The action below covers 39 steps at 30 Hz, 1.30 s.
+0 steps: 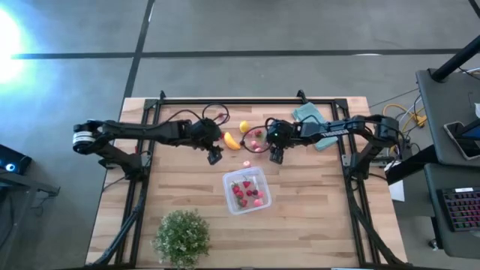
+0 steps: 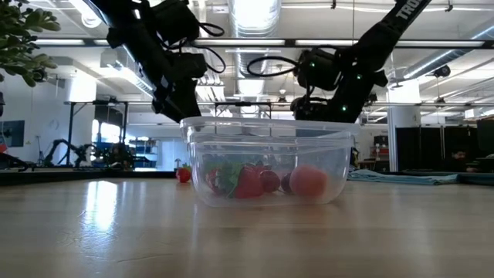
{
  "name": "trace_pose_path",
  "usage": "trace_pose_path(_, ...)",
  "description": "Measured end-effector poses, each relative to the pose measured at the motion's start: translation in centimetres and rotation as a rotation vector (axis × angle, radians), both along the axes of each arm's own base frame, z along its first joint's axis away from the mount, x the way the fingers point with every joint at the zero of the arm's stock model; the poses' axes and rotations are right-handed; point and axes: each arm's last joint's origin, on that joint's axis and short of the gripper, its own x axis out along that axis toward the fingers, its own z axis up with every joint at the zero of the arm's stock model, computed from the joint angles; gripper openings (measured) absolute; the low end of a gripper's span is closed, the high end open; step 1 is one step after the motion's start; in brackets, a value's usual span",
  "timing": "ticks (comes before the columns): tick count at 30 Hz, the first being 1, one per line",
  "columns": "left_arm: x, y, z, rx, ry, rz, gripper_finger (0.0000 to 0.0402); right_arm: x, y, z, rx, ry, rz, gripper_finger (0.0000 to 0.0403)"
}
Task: Pick and placing Produce into tupperware
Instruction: Put the red cherry into the transparent bin
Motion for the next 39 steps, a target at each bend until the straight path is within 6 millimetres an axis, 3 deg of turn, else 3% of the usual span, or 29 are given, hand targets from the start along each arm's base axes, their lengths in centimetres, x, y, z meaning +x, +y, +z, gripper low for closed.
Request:
trace_pose_path(17, -0.1, 0.1, -0.1, 0.008, 0.006, 0.0, 0.0224, 0.1, -1.4, -0.7, -0.034, -0.004, 0.085, 0.0194)
trace_pose_path(39, -0.3, 0.6, -0.1, 0.008, 0.006, 0.021, 0.0224, 0.5, -2.6, -2.0, -0.006, -0.038, -0.014, 0.0194)
